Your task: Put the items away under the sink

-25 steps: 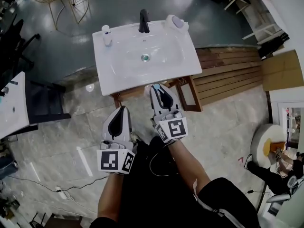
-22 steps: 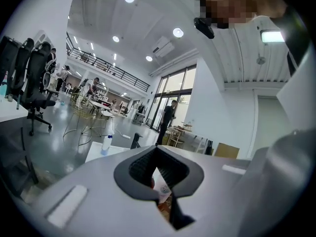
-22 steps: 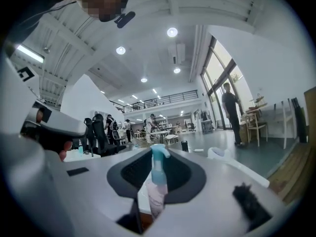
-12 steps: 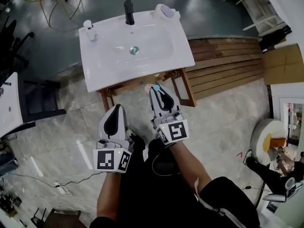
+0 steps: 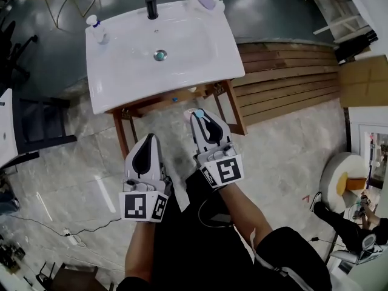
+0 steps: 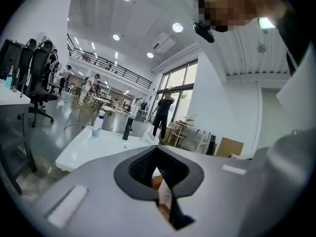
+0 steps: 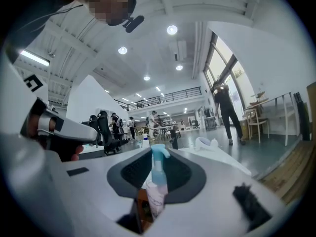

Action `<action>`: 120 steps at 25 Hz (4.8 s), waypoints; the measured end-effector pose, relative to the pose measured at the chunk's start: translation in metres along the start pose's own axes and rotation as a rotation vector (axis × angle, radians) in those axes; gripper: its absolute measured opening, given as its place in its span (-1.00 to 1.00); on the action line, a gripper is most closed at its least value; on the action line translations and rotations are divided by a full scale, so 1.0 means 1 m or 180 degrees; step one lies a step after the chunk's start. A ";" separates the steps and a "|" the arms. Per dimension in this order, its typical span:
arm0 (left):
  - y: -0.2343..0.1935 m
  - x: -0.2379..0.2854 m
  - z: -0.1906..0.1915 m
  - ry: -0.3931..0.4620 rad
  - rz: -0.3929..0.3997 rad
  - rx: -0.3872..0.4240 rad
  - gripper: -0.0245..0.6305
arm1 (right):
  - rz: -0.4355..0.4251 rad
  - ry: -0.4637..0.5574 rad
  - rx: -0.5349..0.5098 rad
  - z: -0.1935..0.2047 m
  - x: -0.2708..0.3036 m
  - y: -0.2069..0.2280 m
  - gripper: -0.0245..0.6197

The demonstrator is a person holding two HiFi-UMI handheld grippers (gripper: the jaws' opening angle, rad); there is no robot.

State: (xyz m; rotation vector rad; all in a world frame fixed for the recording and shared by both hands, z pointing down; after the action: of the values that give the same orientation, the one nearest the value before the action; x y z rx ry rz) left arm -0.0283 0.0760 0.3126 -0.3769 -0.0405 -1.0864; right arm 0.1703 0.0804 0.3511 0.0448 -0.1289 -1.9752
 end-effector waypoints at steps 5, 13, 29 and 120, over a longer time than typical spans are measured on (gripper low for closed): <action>-0.006 0.023 0.043 -0.0036 0.0104 0.0025 -0.91 | 0.0035 0.0018 -0.0015 0.040 -0.003 0.013 -0.67; -0.029 0.051 0.105 -0.0013 0.0161 0.0071 -0.91 | 0.0106 0.0039 0.0050 0.113 0.004 0.024 -0.67; -0.058 0.108 0.235 0.0086 0.0373 0.0207 -0.91 | 0.0114 0.0145 0.0066 0.236 0.011 0.051 -0.67; -0.121 0.086 0.323 0.0513 0.0361 0.0205 -0.91 | 0.0599 0.0362 -0.0433 0.338 0.146 0.097 -0.65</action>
State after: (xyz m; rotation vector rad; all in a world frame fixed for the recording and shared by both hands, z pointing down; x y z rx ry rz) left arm -0.0442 0.0559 0.6677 -0.2302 0.0878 -0.9976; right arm 0.1705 -0.0679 0.7016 0.0543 0.0733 -1.7845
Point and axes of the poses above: the fingertips, and each gripper's own axes: x forward along the fingers, y to its right, z out of its underside, the point moved 9 cm from there along -x, backward along the fingers, and after that the axes turned 8 degrees about -z, right-handed, at the moved point
